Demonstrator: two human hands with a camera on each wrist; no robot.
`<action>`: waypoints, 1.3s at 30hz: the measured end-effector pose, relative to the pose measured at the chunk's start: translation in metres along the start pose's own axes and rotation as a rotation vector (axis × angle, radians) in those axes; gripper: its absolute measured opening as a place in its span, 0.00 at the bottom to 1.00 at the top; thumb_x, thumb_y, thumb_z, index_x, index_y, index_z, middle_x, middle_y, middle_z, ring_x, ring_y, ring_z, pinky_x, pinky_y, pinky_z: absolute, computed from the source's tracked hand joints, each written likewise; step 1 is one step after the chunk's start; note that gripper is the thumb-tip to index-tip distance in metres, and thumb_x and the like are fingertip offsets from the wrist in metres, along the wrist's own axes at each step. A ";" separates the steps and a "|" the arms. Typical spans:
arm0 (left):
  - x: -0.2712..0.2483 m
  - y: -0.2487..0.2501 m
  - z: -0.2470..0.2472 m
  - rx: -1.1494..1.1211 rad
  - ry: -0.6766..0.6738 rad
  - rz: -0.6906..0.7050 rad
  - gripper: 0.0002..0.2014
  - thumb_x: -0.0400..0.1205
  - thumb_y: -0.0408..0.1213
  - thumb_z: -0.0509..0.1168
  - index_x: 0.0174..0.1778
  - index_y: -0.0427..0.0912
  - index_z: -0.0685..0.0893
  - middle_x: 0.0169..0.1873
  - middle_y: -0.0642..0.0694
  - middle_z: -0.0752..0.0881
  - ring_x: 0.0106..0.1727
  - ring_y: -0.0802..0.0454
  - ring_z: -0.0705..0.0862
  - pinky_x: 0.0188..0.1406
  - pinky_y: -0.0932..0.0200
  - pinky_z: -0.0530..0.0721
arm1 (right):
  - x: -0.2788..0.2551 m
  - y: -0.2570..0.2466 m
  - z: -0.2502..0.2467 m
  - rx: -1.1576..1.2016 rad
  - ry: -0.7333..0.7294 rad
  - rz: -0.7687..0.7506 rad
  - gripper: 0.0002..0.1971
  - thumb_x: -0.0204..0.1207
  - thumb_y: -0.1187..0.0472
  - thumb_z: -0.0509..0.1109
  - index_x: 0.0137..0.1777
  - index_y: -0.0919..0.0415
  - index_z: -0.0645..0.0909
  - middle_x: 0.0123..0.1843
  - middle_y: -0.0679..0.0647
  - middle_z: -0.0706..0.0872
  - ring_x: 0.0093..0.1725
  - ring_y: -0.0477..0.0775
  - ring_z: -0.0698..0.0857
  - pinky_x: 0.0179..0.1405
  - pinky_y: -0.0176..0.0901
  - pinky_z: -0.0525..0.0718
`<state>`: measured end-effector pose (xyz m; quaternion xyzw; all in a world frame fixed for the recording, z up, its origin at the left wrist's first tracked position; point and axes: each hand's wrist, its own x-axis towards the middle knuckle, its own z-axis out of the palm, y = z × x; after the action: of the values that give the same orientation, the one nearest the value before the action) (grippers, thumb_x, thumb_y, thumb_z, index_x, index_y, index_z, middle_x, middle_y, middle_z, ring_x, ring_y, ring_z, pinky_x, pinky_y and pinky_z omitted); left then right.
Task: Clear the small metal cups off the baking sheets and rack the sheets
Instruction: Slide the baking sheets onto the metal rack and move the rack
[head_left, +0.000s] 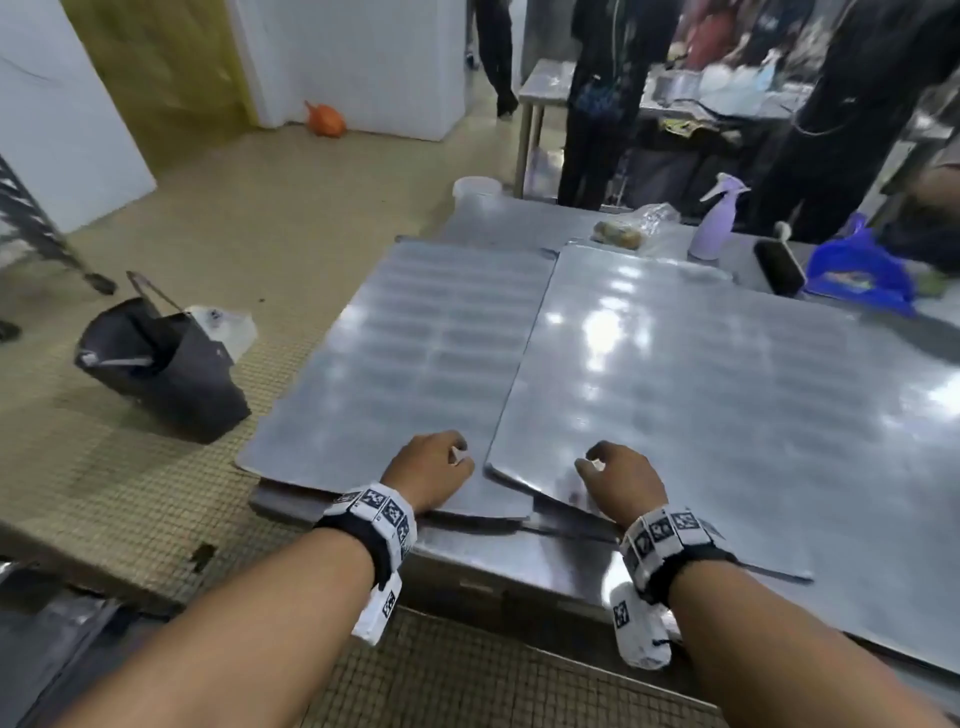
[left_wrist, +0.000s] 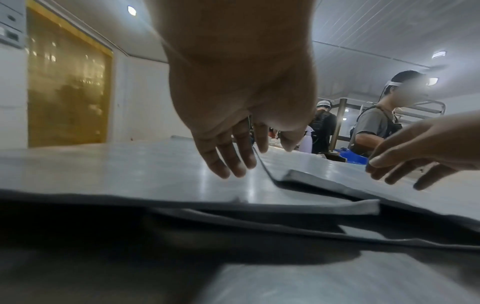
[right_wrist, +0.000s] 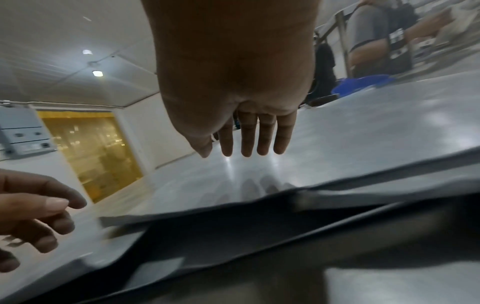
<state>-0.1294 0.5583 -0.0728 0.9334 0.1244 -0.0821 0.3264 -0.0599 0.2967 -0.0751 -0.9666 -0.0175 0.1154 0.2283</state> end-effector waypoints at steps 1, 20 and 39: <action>0.009 0.012 0.012 0.007 -0.022 -0.001 0.21 0.85 0.51 0.67 0.72 0.48 0.83 0.64 0.44 0.88 0.62 0.44 0.86 0.67 0.50 0.83 | 0.004 0.020 -0.007 0.006 0.002 0.037 0.16 0.79 0.46 0.66 0.63 0.49 0.84 0.62 0.52 0.88 0.62 0.56 0.85 0.56 0.46 0.80; 0.146 0.074 0.060 0.174 -0.059 -0.140 0.28 0.78 0.50 0.68 0.71 0.37 0.79 0.68 0.33 0.78 0.63 0.34 0.82 0.61 0.51 0.80 | 0.058 0.200 -0.079 -0.015 0.087 0.396 0.23 0.76 0.53 0.72 0.71 0.54 0.79 0.68 0.63 0.78 0.71 0.67 0.74 0.63 0.55 0.79; 0.269 0.112 0.060 -0.089 -0.019 -0.177 0.19 0.75 0.44 0.75 0.59 0.41 0.85 0.51 0.44 0.89 0.49 0.41 0.87 0.48 0.53 0.84 | 0.165 0.215 -0.106 0.160 0.151 0.577 0.35 0.74 0.54 0.74 0.78 0.63 0.67 0.73 0.68 0.75 0.73 0.72 0.73 0.68 0.58 0.75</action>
<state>0.1553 0.4836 -0.1160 0.9025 0.2065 -0.1138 0.3603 0.1215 0.0726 -0.1145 -0.9164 0.2840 0.1042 0.2619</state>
